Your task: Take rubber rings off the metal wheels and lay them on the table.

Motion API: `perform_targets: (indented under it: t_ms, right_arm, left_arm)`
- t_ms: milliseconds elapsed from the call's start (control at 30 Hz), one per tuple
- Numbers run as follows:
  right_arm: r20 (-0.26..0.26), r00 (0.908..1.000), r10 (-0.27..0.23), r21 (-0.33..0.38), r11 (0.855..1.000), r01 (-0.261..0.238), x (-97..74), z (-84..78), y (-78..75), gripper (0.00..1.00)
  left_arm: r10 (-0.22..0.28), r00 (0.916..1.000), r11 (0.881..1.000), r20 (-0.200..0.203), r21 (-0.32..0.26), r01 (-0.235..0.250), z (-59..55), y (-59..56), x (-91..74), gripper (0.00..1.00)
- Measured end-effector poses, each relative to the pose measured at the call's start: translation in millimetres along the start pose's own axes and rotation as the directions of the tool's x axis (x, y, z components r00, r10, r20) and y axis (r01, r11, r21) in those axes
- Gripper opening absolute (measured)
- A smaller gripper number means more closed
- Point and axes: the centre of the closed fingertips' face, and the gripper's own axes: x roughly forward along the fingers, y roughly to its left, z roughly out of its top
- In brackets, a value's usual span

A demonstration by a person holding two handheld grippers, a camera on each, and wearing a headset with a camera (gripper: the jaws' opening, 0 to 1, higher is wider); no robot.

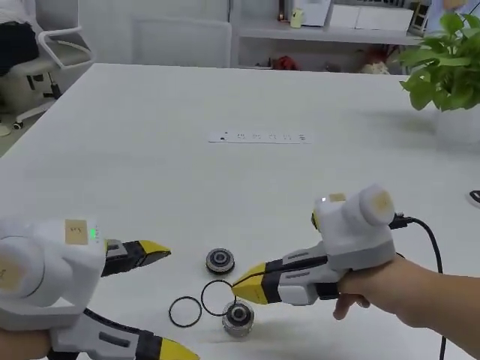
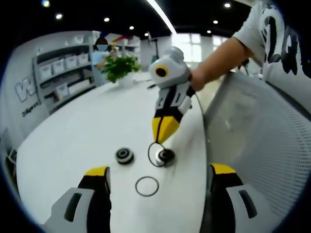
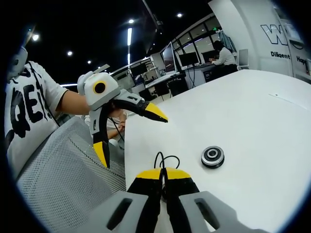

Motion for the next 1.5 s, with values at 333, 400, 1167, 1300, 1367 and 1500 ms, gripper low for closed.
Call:
perform_targets:
  t_ms: [333,400,1167,1300,1367,1500]
  right_arm:
    - [-0.012,0.9999,0.008,0.0,1.0,-0.008,15.2,0.9,1.9,0.0]
    - [-0.016,0.9998,0.01,-0.001,1.0,-0.01,18.4,0.8,2.2,0.0]
    - [-0.049,0.9986,0.019,0.02,1.0,-0.018,48.5,-8.8,-0.3,0.0]
    - [-0.055,0.9984,0.013,0.023,1.0,-0.011,51.0,-11.1,-2.8,0.0]
    - [-0.058,0.9983,0.009,0.023,1.0,-0.008,51.7,-11.9,-3.7,0.0]
    - [-0.06,0.9982,-0.002,0.024,1.0,0.003,52.8,-13.1,-6.8,0.0]
  left_arm:
    - [0.04,0.9992,0.999,0.002,-0.021,-0.04,-6.3,4.5,-10.6,0.88]
    - [0.054,0.9985,0.998,0.007,-0.019,-0.054,-6.8,6.8,-13.0,0.9]
    - [0.102,0.9947,0.993,-0.006,-0.051,-0.103,-24.2,15.9,-32.4,0.91]
    - [0.102,0.9948,0.993,-0.01,-0.058,-0.102,-26.4,15.4,-33.5,0.91]
    - [0.102,0.9948,0.993,-0.01,-0.062,-0.102,-26.6,15.1,-33.8,0.9]
    - [0.101,0.9948,0.993,-0.014,-0.063,-0.102,-27.3,14.7,-33.9,0.9]
